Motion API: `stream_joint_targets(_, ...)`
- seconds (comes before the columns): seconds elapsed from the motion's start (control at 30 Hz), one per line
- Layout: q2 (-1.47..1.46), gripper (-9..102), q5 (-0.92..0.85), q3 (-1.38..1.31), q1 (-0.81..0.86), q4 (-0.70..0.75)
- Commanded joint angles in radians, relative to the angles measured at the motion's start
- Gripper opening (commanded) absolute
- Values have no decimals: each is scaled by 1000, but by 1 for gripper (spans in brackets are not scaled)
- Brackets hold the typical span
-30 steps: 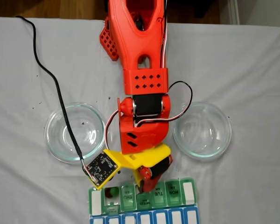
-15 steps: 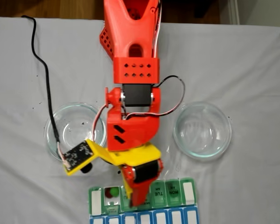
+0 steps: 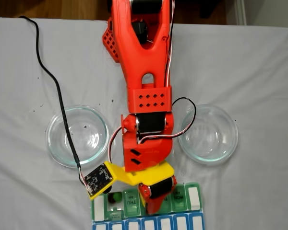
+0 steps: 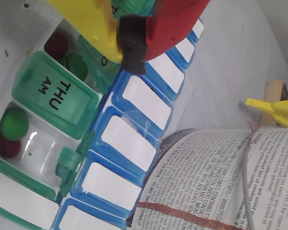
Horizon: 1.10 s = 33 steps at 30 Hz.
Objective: Sort medicines into box.
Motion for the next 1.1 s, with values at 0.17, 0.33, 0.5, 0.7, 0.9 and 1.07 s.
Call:
stream_joint_targets(0.17, -38, 0, -67, -141, -31, 109)
stream_joint_targets(0.33, -110, 0, -109, -199, -46, 204)
stream_joint_targets(0.5, -198, 0, -166, -310, -67, 350)
stream_joint_targets(0.7, -209, 0, -193, -330, -66, 396)
stream_joint_targets(0.9, -255, 0, -201, -445, -61, 531)
stream_joint_targets(1.07, -290, 0, -209, -531, -60, 638)
